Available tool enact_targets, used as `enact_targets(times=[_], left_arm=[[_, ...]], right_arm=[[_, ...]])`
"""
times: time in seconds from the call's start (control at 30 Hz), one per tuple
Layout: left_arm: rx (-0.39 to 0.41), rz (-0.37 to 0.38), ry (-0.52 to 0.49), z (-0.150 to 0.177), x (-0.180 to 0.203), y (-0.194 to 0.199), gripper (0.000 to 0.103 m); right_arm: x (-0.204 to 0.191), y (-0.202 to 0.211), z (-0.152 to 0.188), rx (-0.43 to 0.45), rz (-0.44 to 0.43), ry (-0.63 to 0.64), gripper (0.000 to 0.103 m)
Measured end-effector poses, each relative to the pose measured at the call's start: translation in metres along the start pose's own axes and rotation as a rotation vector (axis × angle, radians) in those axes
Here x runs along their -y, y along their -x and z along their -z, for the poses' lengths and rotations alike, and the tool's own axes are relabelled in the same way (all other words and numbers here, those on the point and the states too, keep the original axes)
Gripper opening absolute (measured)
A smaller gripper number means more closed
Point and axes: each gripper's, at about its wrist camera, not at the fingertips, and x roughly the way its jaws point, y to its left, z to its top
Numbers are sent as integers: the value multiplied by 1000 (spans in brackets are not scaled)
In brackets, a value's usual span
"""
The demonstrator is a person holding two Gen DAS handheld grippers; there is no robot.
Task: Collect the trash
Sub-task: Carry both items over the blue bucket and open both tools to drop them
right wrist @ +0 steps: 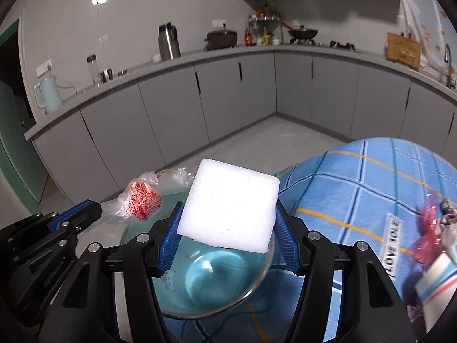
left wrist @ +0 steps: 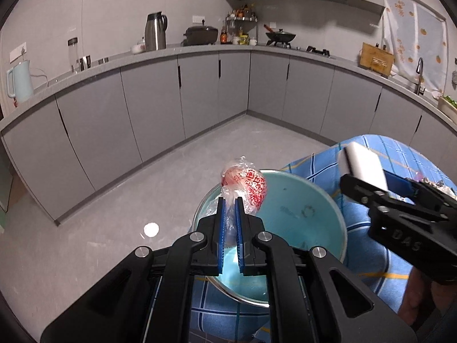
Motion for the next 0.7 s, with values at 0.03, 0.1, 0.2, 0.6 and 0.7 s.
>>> enact_targets(times=[0.03,0.1,0.2,0.6,0.7], left_arm=[[-6,-4,0,2,-1,-3,8],[-19,-2,2,4,-2,-8,8],[-33,-4,-4,8,-2,-14,8],[-87,-28,-9,30,0,-21,33],[-66,-53,-6,32,-2,-15,67]], right_arm=[[0,-6,2,-11,-7,-2,60],[-4,-13,2,-22,-10,8,60],[-8,-21,3,-34,-23,20,61],[-6,-30,11,-49,-37,15,81],[-1,-24,12,-45,-28,-3,81]])
